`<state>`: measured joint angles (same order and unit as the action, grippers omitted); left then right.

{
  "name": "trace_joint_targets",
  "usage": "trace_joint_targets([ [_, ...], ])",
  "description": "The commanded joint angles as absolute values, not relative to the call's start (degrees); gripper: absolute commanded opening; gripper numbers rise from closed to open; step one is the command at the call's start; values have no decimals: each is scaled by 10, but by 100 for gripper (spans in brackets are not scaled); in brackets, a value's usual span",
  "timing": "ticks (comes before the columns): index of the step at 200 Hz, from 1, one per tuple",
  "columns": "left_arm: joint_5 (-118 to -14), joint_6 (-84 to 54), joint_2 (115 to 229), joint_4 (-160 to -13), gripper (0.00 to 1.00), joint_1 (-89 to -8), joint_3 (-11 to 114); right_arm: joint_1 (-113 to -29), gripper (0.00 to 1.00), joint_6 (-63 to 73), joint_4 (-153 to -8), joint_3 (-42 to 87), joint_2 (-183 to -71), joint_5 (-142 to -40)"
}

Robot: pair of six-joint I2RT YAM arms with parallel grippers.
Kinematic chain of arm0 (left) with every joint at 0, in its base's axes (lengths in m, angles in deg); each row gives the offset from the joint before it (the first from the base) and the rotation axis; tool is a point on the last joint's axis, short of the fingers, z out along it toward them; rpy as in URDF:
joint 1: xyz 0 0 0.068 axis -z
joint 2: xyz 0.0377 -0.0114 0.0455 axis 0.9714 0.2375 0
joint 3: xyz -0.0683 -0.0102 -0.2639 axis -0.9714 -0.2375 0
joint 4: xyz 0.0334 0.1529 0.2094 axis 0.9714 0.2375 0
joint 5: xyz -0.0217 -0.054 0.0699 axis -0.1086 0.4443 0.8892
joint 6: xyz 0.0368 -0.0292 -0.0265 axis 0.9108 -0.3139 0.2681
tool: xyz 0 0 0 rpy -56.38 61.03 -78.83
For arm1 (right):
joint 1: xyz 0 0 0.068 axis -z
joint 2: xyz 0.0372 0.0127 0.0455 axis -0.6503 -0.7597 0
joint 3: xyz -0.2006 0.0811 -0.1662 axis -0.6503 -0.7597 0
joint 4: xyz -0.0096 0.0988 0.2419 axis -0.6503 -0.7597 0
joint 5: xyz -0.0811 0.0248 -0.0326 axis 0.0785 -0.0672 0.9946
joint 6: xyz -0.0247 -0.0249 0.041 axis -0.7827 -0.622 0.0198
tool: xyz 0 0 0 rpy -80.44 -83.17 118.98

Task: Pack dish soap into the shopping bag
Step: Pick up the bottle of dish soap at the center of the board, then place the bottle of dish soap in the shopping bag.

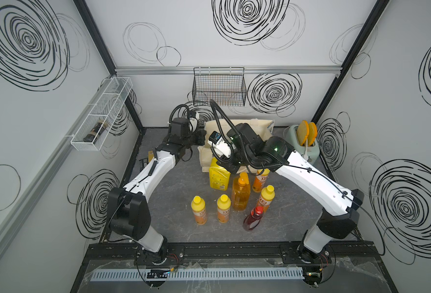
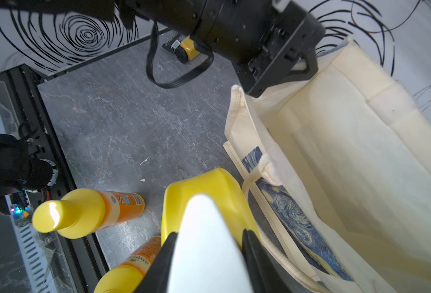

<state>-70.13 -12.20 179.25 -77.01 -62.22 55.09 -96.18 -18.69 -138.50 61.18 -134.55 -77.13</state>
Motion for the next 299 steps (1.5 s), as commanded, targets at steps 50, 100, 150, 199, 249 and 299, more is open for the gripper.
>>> trace_joint_targets([
  [50,-676,-80,1762,-798,5,-606,537,-938,0,-185,-1259,787,-1275,-760],
  [100,-659,-45,1760,-786,5,-589,540,-829,0,-168,-1225,867,-1294,-862],
  [150,-638,1,1771,-759,5,-571,550,-737,0,-144,-1144,854,-1300,-944],
  [199,-645,6,1760,-777,5,-562,542,-664,0,-121,-1083,851,-1342,-1022],
  [249,-674,-18,1750,-811,5,-563,532,-663,0,-149,-1045,805,-1375,-1087],
  [299,-706,-58,1751,-829,5,-580,529,-671,0,-202,-1002,704,-1374,-1114],
])
